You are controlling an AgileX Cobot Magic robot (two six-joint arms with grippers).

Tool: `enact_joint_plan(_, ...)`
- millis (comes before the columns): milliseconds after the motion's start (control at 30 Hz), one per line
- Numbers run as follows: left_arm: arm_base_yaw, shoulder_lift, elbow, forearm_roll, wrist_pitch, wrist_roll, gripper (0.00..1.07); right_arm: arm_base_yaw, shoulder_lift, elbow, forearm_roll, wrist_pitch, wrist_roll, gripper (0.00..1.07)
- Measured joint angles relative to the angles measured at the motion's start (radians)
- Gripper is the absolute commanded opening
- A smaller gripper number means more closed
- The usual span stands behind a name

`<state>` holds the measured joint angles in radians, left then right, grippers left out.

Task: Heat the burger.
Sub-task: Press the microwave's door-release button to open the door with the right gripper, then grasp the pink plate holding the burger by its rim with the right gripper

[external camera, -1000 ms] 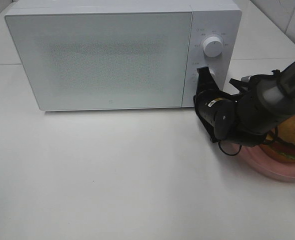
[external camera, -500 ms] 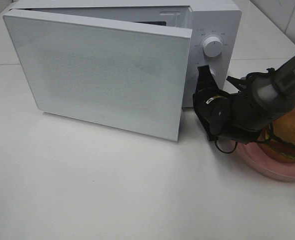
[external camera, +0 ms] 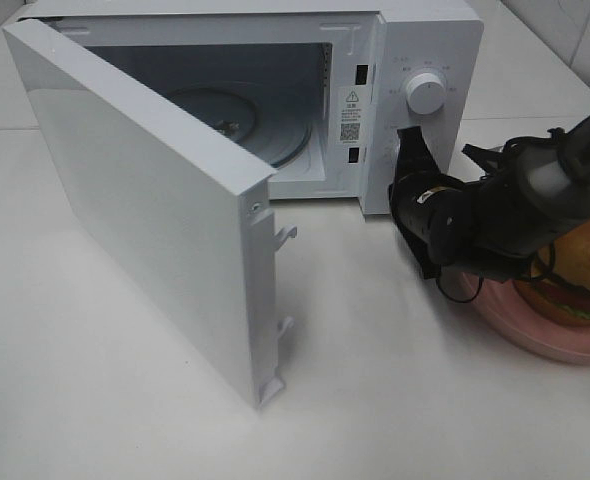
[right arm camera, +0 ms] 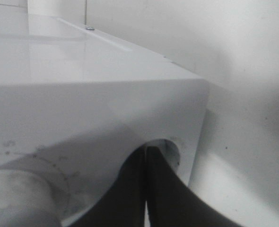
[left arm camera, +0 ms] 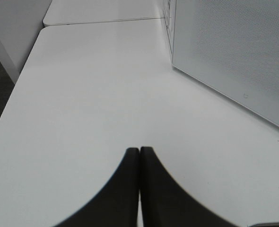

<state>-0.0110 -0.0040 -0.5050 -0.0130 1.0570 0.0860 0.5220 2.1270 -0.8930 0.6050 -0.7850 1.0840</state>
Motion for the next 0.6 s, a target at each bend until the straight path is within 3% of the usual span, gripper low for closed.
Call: enact_joint_plan(600, 0.000, 0.000, 0.000, 0.000, 0.000, 0.000, 0.00, 0.004, -0.172, 0.207, -0.173, -0.014, 0.000, 0.00)
